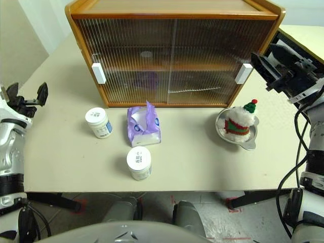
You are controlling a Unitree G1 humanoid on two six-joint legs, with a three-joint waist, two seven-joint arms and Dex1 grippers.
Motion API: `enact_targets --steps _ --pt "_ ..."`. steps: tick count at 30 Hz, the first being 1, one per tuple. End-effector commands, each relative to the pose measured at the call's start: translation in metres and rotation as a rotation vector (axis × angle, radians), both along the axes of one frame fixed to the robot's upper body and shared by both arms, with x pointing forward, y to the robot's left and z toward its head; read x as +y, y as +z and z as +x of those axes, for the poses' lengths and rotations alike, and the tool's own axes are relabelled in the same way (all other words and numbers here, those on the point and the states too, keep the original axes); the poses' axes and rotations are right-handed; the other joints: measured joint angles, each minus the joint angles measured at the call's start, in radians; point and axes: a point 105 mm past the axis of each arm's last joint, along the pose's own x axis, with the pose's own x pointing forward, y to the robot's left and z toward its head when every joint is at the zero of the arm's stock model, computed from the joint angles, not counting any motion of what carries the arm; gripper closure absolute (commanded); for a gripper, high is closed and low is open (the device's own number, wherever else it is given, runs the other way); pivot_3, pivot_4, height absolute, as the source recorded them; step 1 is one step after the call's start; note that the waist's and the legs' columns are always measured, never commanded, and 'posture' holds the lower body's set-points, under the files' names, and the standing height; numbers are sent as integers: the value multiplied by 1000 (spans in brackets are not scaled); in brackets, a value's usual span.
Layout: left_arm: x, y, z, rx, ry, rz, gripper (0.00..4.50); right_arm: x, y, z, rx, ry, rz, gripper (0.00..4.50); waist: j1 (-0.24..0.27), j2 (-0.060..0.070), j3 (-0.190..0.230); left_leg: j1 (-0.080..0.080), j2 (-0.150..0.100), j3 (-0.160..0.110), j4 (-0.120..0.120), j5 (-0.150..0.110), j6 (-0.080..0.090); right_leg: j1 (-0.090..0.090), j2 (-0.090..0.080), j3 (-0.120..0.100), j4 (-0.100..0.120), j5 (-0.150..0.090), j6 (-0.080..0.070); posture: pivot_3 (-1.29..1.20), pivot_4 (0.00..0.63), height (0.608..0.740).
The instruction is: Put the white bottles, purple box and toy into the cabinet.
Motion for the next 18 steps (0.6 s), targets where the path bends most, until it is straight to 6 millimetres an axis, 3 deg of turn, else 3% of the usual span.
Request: enact_targets --steps 1,9,14,18 --pt "3 5 2 21 -37 -14 45 37 -2 -12 92 191 -41 0 0 0 0 -1 0 0 0 0 0 -1 0 0 0 0 0 44 0 740" --pt "-23 20 3 93 -263 -4 45 100 -2 -31 81 446 -164 0 4 0 0 -3 2 0 0 0 -1 -2 0 -2 -1 0 -1 74 0 740" --pt "-39 22 7 98 -319 -49 45 122 1 -36 33 523 -153 0 11 0 0 -5 2 0 0 0 -1 -4 1 -2 -1 1 -1 77 0 740" --pt "-54 16 11 109 -355 -84 45 128 5 -35 4 542 -76 0 14 -2 -1 -9 2 0 1 0 -1 -7 1 -2 -1 2 0 72 0 740"
